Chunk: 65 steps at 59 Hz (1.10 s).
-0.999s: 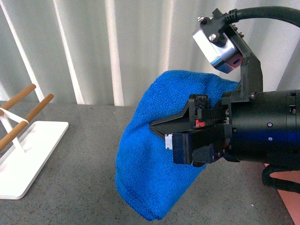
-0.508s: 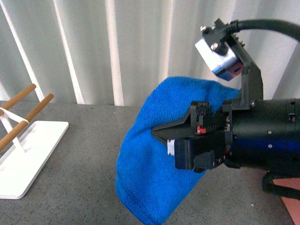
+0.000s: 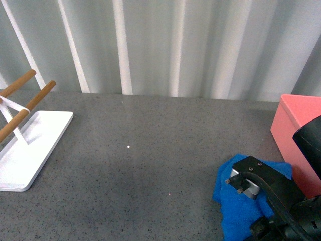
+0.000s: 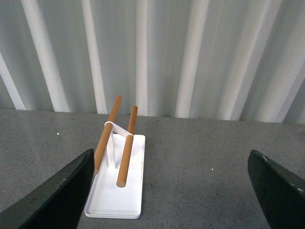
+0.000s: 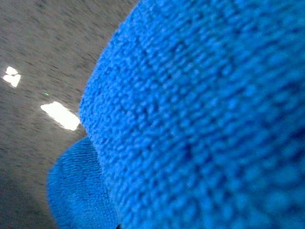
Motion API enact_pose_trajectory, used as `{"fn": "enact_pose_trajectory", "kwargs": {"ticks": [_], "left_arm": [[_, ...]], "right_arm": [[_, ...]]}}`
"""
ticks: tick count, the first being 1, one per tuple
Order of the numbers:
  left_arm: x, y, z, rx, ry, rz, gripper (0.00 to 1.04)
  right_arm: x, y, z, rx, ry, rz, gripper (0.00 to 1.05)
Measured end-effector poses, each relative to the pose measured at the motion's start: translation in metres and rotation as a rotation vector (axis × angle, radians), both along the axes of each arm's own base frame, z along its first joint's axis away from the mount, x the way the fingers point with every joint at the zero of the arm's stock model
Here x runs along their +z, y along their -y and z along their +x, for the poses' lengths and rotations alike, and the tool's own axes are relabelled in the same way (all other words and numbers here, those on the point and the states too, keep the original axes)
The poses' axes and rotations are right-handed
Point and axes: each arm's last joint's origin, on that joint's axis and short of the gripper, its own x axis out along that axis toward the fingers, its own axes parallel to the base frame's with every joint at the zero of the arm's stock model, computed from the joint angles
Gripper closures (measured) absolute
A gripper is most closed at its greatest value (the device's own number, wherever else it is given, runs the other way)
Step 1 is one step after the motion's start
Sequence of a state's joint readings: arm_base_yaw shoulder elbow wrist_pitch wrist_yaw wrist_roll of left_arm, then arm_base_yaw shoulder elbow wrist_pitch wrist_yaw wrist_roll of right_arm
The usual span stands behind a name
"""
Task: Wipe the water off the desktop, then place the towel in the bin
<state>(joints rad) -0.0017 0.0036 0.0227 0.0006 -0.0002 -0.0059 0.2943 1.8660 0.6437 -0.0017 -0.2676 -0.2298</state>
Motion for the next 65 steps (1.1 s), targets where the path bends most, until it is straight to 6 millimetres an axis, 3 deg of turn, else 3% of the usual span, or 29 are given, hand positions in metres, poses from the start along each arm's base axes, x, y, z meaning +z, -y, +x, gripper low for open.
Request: {"fn": "enact_pose_trajectory", "kwargs": {"ticks": [12, 33, 50, 65], "left_arm": [[0.0, 0.0, 0.0, 0.0, 0.0, 0.0, 0.07], [0.0, 0.0, 0.0, 0.0, 0.0, 0.0, 0.07], [0.0, 0.0, 0.0, 0.0, 0.0, 0.0, 0.07], [0.0, 0.0, 0.0, 0.0, 0.0, 0.0, 0.07]], "right_arm": [[-0.008, 0.007, 0.024, 0.032, 0.013, -0.085, 0.99], [-0.013, -0.008, 0.068, 0.049, 0.041, -0.138, 0.99], [-0.009, -0.041, 0.121, 0.046, 0.097, -0.157, 0.99], [-0.006, -0.08, 0.151, 0.083, 0.122, -0.145, 0.99]]}}
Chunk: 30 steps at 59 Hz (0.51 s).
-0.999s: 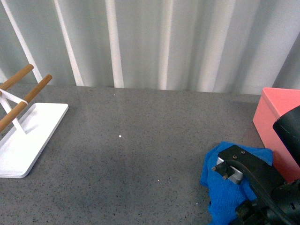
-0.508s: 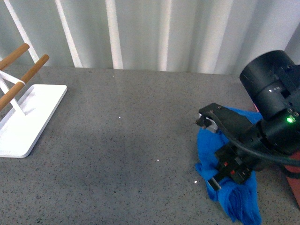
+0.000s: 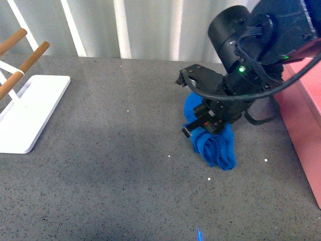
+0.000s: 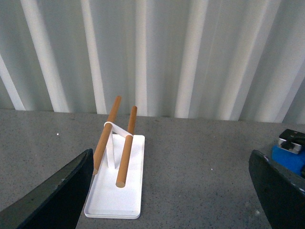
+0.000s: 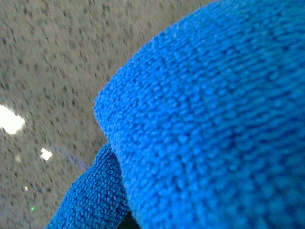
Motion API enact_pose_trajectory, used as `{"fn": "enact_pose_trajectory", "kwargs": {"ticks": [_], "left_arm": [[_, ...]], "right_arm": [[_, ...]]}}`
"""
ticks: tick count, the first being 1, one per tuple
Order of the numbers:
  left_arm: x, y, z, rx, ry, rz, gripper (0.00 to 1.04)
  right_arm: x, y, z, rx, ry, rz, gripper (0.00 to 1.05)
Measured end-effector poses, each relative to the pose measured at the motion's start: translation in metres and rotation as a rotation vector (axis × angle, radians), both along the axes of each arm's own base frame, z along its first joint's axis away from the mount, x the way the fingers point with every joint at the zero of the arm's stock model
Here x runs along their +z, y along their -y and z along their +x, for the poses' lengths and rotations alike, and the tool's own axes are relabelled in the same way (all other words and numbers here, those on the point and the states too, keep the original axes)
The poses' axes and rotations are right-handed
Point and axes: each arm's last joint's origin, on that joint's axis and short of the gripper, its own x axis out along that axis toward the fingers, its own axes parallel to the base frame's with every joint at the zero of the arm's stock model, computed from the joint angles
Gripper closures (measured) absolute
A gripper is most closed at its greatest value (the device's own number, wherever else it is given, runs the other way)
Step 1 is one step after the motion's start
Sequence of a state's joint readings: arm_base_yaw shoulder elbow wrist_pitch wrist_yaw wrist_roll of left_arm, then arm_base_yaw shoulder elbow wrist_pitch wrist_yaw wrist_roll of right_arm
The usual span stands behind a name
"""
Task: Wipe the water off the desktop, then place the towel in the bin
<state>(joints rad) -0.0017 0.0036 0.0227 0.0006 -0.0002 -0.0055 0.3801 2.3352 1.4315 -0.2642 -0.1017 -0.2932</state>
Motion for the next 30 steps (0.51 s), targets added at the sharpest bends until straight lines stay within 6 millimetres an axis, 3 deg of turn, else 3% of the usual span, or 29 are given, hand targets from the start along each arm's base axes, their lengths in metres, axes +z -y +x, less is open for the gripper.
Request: {"fn": "enact_pose_trajectory", "kwargs": {"ticks": [14, 30], "left_arm": [[0.0, 0.0, 0.0, 0.0, 0.0, 0.0, 0.07], [0.0, 0.0, 0.0, 0.0, 0.0, 0.0, 0.07]], "right_arm": [[0.002, -0.047, 0.016, 0.064, 0.019, 0.03, 0.99], [0.002, -0.081, 0.008, 0.141, 0.003, 0.102, 0.99]]}}
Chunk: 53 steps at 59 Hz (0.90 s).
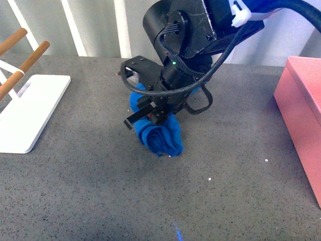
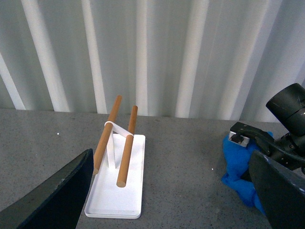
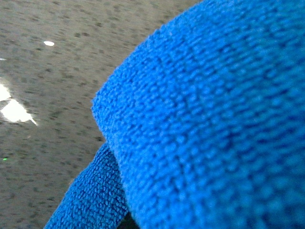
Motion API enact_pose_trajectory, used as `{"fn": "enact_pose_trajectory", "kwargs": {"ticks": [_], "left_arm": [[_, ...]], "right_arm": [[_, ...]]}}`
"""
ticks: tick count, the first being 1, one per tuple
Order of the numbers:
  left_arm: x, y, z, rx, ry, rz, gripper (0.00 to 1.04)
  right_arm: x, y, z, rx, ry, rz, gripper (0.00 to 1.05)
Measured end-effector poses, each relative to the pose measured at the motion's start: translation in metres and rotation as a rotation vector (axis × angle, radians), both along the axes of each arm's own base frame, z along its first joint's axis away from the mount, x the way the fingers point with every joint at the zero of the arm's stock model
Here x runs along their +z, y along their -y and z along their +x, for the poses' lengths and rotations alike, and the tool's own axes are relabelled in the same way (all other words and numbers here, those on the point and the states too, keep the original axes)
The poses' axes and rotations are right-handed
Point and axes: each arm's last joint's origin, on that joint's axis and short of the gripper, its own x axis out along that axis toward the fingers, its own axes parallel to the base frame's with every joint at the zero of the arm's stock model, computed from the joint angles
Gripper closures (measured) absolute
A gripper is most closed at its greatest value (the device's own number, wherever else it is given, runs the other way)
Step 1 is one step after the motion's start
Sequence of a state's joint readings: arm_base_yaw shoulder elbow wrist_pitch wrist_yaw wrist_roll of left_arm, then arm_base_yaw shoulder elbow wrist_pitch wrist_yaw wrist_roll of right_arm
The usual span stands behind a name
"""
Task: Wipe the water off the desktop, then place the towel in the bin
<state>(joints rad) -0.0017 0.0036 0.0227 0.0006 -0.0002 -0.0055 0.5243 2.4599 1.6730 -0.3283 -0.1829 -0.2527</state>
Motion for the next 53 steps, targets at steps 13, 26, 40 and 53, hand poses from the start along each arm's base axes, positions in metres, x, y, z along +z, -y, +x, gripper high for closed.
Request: {"fn": "enact_pose_trajectory", "kwargs": {"ticks": [13, 26, 40, 53], "left_arm": [[0.0, 0.0, 0.0, 0.0, 0.0, 0.0, 0.07], [0.0, 0.0, 0.0, 0.0, 0.0, 0.0, 0.07], [0.0, 0.0, 0.0, 0.0, 0.0, 0.0, 0.07], [0.0, 0.0, 0.0, 0.0, 0.0, 0.0, 0.07]], "right_arm": [[0.001, -0.011, -0.025, 0.033, -0.049, 0.09, 0.99], [0.025, 0.011, -0.048, -0.011, -0.02, 0.144, 0.99], [0.092, 0.052, -0.047, -0.09, 0.134, 0.167, 0.99], [0.198, 0.099, -0.042, -0.264, 0.385, 0.173, 0.99]]}}
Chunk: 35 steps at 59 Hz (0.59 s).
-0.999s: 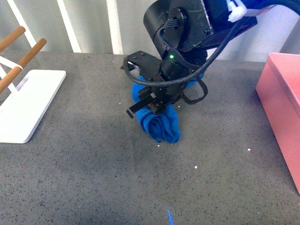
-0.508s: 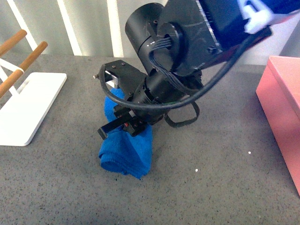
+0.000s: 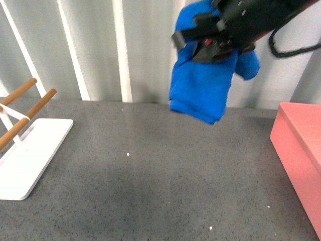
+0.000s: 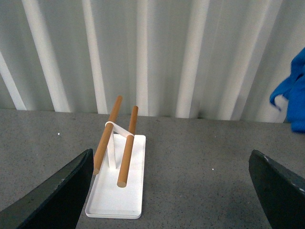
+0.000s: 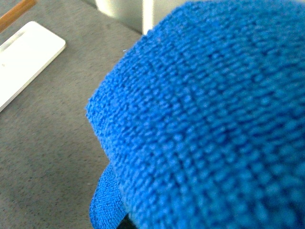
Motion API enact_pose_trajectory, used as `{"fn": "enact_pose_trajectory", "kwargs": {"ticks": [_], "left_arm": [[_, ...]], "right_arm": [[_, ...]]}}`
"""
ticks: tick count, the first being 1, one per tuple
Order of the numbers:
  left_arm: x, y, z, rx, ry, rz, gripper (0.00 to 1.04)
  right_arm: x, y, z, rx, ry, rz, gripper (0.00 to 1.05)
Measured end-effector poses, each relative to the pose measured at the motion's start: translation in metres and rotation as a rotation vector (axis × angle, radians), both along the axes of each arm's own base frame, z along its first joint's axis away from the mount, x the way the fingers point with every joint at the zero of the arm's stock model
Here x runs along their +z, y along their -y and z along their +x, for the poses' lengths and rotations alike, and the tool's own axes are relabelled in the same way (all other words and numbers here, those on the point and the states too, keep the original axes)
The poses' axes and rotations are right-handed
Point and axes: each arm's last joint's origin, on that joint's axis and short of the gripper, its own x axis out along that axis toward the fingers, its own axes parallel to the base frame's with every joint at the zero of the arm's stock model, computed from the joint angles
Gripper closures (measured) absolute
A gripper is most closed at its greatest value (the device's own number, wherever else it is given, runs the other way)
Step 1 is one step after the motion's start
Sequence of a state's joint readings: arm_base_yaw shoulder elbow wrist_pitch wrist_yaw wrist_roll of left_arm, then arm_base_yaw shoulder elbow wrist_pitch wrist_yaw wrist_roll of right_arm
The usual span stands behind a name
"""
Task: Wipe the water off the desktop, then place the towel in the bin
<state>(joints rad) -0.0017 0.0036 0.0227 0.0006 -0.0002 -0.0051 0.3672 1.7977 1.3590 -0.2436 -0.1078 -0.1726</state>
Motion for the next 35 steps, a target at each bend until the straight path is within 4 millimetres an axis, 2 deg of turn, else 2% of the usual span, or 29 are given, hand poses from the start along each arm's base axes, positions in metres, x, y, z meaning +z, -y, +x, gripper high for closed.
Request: {"fn": "enact_pose_trajectory", "kwargs": {"ticks": [5, 19, 27, 35], "left_arm": [[0.0, 0.0, 0.0, 0.0, 0.0, 0.0, 0.07], [0.0, 0.0, 0.0, 0.0, 0.0, 0.0, 0.07], [0.0, 0.0, 0.0, 0.0, 0.0, 0.0, 0.07], [0.0, 0.0, 0.0, 0.0, 0.0, 0.0, 0.07]], "right_arm": [[0.03, 0.029, 0.002, -0.232, 0.006, -0.123, 0.99], [0.045, 0.092, 0.003, -0.58, -0.139, -0.22, 0.99], [0.046, 0.115, -0.002, -0.668, -0.191, -0.236, 0.99], [0.044, 0.122, -0.007, -0.674, -0.245, -0.228, 0.99]]}}
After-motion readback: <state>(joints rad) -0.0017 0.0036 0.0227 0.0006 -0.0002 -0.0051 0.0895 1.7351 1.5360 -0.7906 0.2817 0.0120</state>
